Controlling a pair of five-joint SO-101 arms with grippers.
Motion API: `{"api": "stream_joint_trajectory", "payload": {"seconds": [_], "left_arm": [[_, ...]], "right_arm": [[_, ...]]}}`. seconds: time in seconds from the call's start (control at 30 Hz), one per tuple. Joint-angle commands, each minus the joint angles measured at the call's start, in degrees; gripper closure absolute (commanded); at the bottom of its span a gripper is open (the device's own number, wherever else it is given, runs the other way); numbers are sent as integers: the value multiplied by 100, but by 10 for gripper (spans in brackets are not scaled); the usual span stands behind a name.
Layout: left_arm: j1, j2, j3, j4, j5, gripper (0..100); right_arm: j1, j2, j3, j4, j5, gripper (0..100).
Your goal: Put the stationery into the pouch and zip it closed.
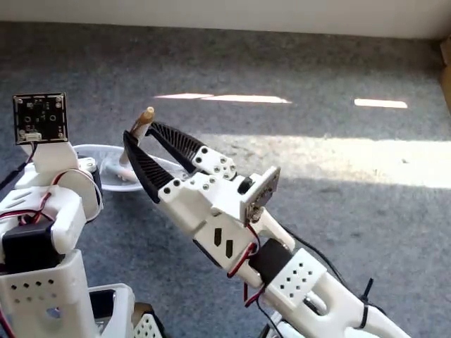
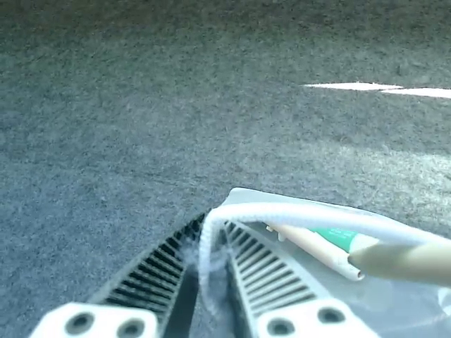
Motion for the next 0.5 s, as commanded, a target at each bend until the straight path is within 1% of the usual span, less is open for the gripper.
{"api": "stream_joint_trajectory", "payload": {"seconds": [0.0,0.17,0.3,0.37,0.47], "left_arm": [[-57,57,40,-88,-9,993],[-57,57,40,-88,-18,993],[-57,57,31,-88,-26,993],[-57,57,31,-88,-26,993],[-57,57,31,-88,-26,993]], "right_arm": [[22,391,189,-919,0,993],[127,945,418,-1560,0,993],[101,1262,418,-1604,-35,983],[13,1402,418,-1587,-35,940],[-75,1569,418,-1569,-35,840]]}}
